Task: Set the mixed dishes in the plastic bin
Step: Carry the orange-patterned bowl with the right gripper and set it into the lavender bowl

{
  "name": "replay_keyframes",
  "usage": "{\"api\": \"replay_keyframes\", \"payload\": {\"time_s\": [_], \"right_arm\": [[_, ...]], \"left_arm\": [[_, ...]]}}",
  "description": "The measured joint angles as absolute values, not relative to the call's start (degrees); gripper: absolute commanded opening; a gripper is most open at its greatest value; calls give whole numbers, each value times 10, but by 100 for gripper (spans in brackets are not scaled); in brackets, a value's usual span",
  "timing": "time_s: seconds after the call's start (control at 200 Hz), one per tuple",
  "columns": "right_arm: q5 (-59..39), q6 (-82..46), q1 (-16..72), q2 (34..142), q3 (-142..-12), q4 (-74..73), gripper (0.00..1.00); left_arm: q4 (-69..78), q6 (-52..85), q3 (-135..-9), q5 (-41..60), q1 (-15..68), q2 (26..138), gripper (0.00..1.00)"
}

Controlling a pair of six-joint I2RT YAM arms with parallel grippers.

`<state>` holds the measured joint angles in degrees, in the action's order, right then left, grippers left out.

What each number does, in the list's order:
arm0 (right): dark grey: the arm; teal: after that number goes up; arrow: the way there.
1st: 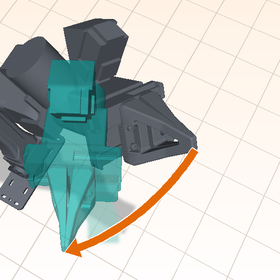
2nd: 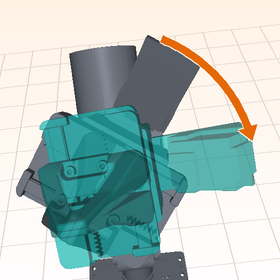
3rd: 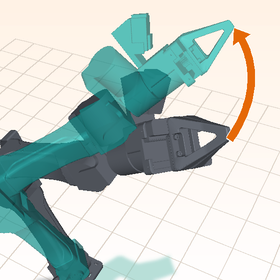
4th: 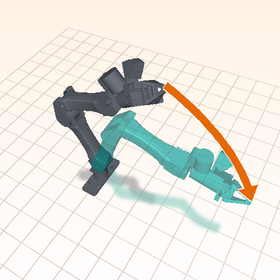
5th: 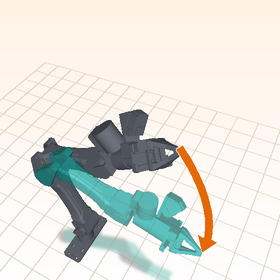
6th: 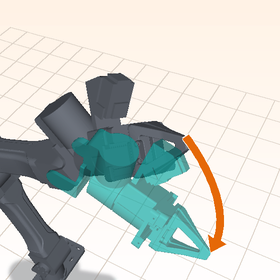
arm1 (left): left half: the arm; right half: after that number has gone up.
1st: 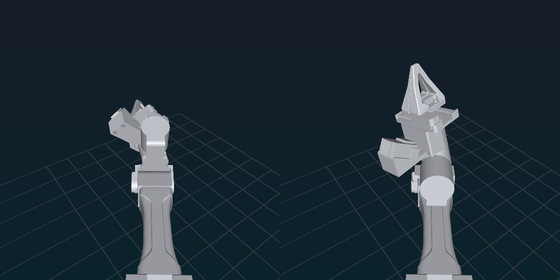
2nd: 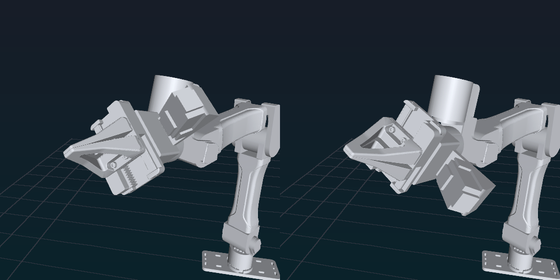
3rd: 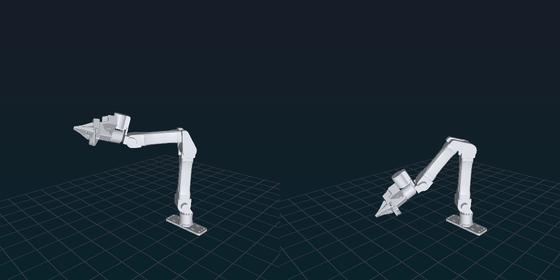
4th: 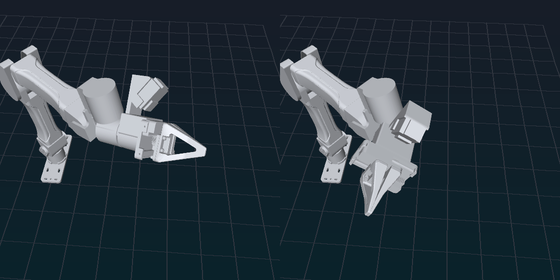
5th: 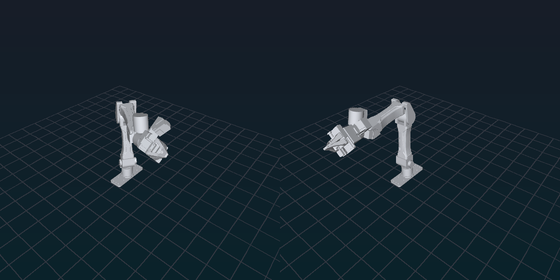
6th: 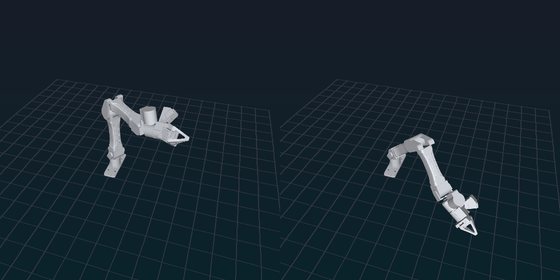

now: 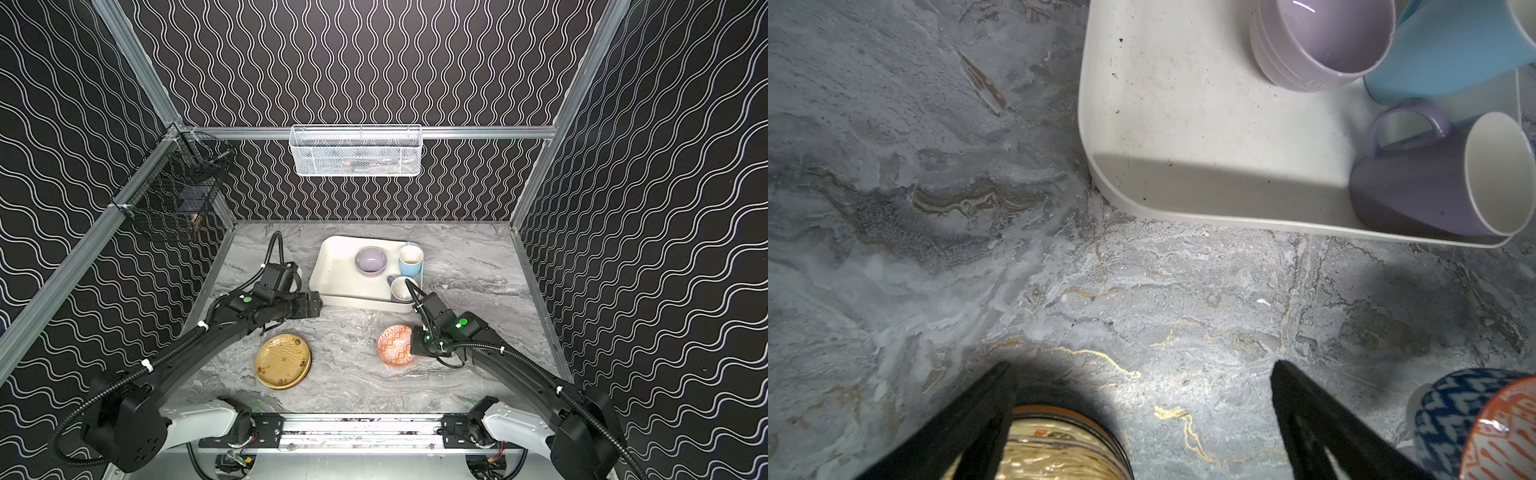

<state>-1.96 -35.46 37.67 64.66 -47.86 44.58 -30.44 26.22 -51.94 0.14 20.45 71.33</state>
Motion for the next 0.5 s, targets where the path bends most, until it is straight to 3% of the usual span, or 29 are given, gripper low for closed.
{"api": "replay_keyframes", "payload": {"time_s": [0.21, 0.5], "right_arm": [[1, -329, 368, 703, -606, 470, 5], [12, -273, 327, 859, -786, 472, 5]], "left_arm": [[-303, 257, -524, 26, 179, 710, 99], [-296, 256, -531, 50, 161, 705, 99]]}}
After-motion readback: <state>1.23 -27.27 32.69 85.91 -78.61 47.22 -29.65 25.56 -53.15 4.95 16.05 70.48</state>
